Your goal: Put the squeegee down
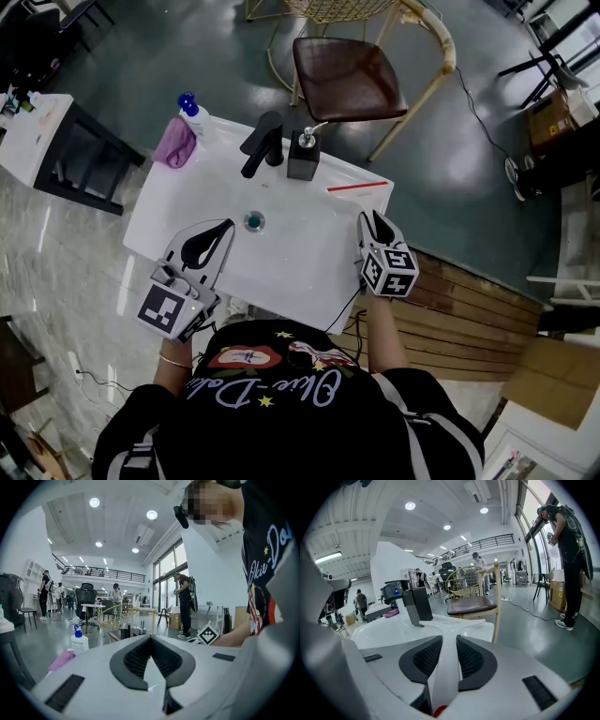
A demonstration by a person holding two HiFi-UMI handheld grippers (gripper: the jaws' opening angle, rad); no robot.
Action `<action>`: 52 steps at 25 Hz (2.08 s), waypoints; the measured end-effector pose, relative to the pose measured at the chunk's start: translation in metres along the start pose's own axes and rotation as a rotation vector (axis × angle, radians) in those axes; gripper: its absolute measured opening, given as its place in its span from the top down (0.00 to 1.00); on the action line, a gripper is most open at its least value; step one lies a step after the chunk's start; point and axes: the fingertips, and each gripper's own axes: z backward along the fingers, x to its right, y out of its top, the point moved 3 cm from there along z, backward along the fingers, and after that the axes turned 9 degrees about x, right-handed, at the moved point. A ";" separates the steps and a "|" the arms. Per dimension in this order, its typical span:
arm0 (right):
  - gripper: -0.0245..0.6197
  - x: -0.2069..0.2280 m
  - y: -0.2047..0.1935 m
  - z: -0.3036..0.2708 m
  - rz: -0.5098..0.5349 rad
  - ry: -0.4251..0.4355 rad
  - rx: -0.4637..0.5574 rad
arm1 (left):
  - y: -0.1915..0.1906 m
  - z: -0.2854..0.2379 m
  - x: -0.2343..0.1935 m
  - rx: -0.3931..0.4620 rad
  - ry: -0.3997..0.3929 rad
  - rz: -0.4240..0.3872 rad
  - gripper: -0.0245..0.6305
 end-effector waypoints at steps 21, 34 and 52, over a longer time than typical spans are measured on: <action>0.80 0.003 -0.013 -0.009 0.060 -0.008 -0.062 | 0.002 0.011 -0.004 0.001 0.036 -0.007 0.94; 0.74 0.003 -0.006 -0.005 0.060 -0.020 -0.024 | 0.002 0.013 -0.002 0.007 0.027 -0.012 0.94; 0.77 -0.010 0.025 0.033 -0.007 -0.086 0.151 | -0.001 0.012 -0.004 0.032 -0.057 0.014 0.94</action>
